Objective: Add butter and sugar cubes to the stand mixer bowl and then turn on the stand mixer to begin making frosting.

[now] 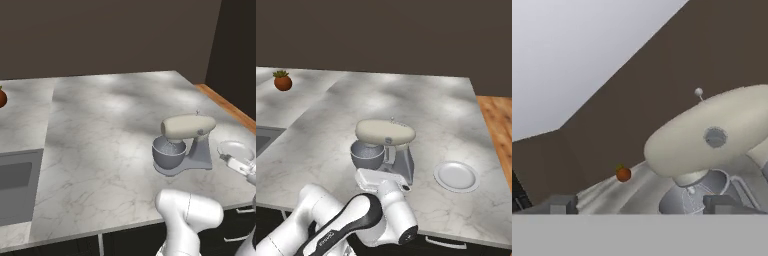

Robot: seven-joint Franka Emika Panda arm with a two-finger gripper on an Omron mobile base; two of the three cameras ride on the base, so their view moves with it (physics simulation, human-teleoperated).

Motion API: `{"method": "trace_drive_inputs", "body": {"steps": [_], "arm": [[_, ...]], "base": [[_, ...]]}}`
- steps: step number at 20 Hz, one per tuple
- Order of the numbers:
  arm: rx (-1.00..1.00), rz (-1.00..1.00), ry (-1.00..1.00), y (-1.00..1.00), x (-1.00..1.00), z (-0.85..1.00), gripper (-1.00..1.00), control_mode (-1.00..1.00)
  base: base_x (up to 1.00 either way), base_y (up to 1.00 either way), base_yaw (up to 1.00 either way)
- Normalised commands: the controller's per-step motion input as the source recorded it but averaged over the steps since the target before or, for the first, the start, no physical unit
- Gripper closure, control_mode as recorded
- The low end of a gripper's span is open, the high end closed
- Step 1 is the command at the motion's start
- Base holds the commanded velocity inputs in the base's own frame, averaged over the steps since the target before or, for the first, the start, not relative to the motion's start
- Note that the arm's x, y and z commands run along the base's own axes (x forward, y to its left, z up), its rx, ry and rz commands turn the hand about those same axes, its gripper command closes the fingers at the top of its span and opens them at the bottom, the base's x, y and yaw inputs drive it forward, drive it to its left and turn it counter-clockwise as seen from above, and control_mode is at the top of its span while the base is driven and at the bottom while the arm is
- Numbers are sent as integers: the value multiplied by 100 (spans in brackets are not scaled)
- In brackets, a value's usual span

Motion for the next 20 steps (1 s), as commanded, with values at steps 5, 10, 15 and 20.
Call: {"method": "trace_drive_inputs", "body": {"steps": [5,10,15,20], "arm": [[-40,0,-32,0,13,-19,-100,-100],[-33,-11,-17,0,26,-12,-100,-100],[-29,-19,-4,0,38,-7,-100,-100],[-27,-19,7,0,66,-24,-100,-100]], "base": [[0,0,0],[0,0,0],[0,0,0],[0,0,0]]}}
